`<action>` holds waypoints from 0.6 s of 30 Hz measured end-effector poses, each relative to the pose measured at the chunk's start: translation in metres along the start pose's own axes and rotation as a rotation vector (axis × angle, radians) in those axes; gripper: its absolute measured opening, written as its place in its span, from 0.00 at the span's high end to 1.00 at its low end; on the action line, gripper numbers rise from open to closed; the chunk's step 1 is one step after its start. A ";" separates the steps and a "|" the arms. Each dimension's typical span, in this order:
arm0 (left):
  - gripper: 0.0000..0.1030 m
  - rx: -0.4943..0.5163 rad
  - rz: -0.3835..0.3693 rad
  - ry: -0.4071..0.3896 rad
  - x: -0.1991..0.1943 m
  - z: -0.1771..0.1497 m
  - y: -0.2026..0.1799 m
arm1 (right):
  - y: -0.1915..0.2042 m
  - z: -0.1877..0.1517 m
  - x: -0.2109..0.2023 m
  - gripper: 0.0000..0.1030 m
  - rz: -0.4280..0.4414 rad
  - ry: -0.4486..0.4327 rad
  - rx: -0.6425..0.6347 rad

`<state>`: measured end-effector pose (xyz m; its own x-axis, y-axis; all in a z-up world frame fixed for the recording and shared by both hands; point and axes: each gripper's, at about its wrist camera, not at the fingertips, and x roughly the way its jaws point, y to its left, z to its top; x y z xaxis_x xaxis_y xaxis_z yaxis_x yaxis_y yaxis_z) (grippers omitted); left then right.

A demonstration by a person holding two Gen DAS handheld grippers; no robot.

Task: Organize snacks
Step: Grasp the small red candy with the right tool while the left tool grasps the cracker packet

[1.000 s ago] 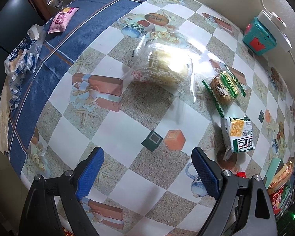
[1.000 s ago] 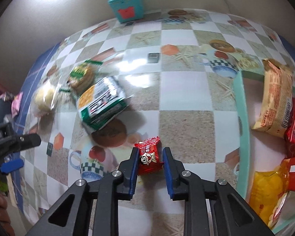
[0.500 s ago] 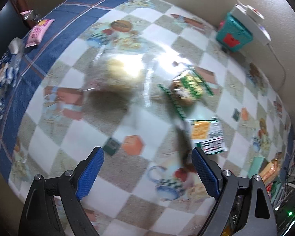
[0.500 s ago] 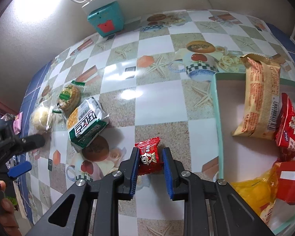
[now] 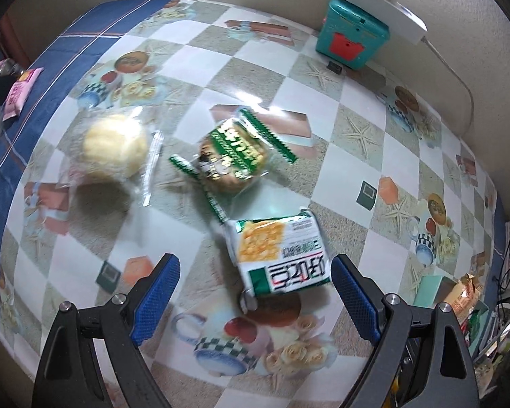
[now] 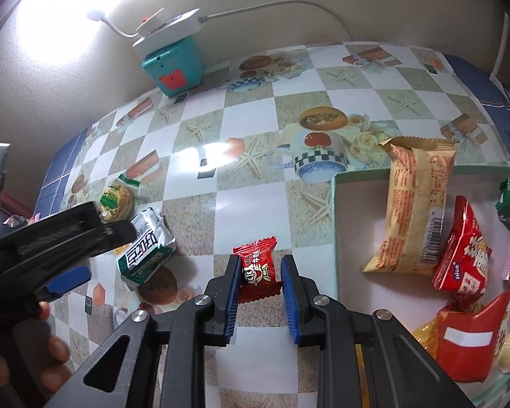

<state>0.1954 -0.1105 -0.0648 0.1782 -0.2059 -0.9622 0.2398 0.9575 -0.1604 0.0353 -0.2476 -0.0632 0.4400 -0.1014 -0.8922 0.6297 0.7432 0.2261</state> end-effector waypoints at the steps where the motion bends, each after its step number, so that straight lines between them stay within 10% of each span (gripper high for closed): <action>1: 0.12 0.007 0.009 -0.002 0.004 0.001 -0.003 | -0.001 0.001 -0.001 0.76 -0.001 -0.003 0.001; 13: 0.12 0.027 0.050 0.006 0.026 0.002 -0.023 | -0.007 0.008 -0.002 0.76 0.009 -0.011 0.021; 18: 0.30 0.019 0.035 0.002 0.021 0.000 -0.021 | -0.009 0.009 -0.003 0.76 0.009 -0.009 0.029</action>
<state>0.1940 -0.1354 -0.0820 0.1851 -0.1717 -0.9676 0.2517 0.9601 -0.1222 0.0337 -0.2598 -0.0592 0.4516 -0.1004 -0.8866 0.6440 0.7244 0.2460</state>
